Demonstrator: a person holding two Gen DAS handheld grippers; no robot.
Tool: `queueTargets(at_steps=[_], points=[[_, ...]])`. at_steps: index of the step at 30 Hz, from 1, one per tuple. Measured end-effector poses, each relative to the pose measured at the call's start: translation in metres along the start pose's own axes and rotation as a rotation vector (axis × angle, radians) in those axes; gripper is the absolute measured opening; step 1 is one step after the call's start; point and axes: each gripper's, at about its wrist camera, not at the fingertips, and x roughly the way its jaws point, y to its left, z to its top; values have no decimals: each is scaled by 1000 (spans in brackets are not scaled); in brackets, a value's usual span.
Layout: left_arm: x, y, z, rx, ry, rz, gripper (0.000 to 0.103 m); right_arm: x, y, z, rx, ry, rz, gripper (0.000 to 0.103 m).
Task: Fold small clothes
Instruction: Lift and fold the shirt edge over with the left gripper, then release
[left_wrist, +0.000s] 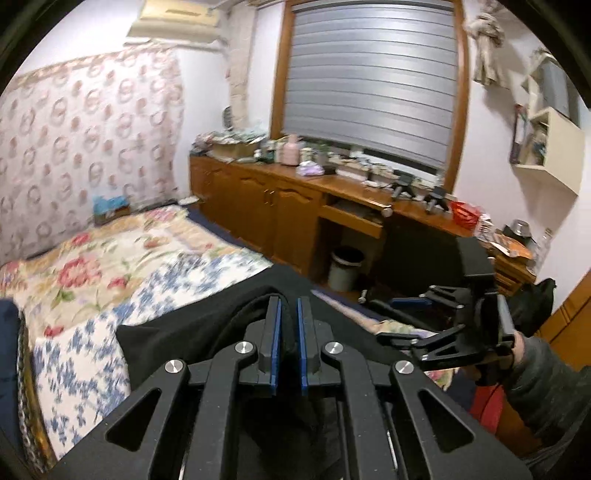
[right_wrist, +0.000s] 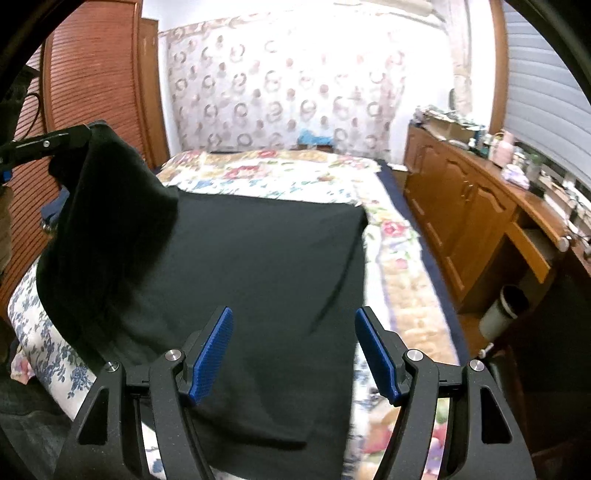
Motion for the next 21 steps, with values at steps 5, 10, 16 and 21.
queueTargets(at_steps=[5,10,16,21], points=[[4,-14,6,26,23,-29,35,-9,5,-5,21,-25,-7,70],[15,3,-8,-9,85,-14,46,-5,12,-9,18,-20,4,71],[17,31,-34,-62,113,33,73,11,24,-7,-12,2,39,71],[10,53,-55,-106,103,120,75,46,18,7,-45,45,96,71]])
